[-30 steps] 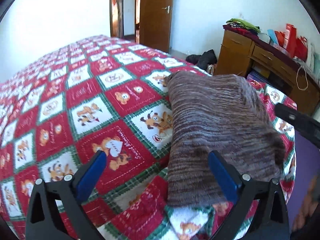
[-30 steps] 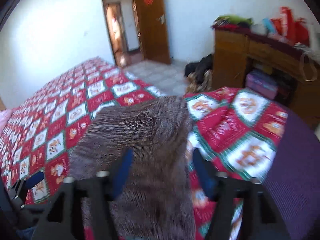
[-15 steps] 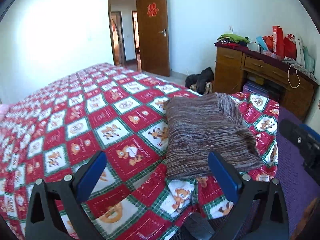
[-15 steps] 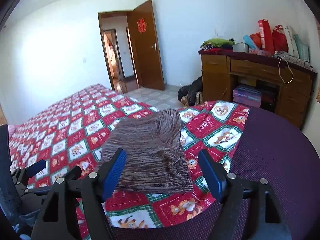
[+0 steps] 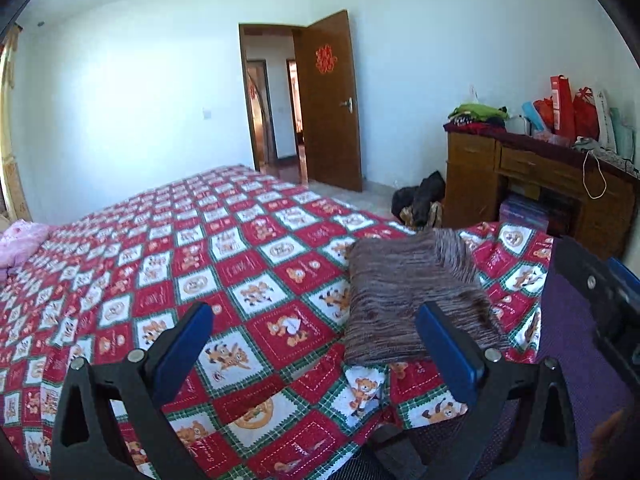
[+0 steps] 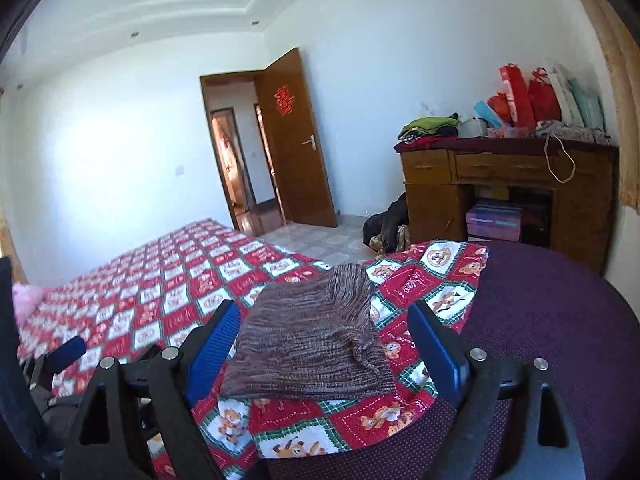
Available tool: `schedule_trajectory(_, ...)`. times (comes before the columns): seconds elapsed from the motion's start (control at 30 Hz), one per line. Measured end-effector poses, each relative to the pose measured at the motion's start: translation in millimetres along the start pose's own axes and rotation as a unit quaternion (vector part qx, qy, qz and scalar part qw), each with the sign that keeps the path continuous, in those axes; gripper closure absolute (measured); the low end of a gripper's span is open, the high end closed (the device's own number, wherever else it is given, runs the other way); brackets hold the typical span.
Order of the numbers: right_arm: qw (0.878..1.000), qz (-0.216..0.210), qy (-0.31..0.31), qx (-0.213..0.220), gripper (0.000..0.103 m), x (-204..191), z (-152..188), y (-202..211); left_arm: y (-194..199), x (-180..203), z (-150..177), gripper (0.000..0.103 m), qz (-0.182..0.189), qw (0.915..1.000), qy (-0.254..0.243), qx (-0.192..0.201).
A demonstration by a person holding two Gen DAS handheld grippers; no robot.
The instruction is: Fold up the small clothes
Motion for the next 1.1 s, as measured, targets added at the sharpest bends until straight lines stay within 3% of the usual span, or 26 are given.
schedule_trajectory(0.37, 0.999, 0.012, -0.015, 0.028, 0.015, 4.6, -12.3, 17.3, 16.7, 10.3, -3.9, 0.000, 0.012, 0.9995, -0.020, 0.019)
schedule_trajectory(1.1, 0.999, 0.025, -0.016, 0.018, 0.014, 12.0, -9.5, 11.0, 9.8, 11.0, -1.7, 0.000, 0.016, 0.9998, -0.015, 0.003)
Point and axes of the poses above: each gripper's, at about its wrist camera, not at the fingertips, and y roughly against the way its jaws point, x to its right, z to its underside, the point moved 1 cm from there along -y, roughly the way its jaws point, and after that the axes turned 9 degrees about z, right-handed, at the moved point
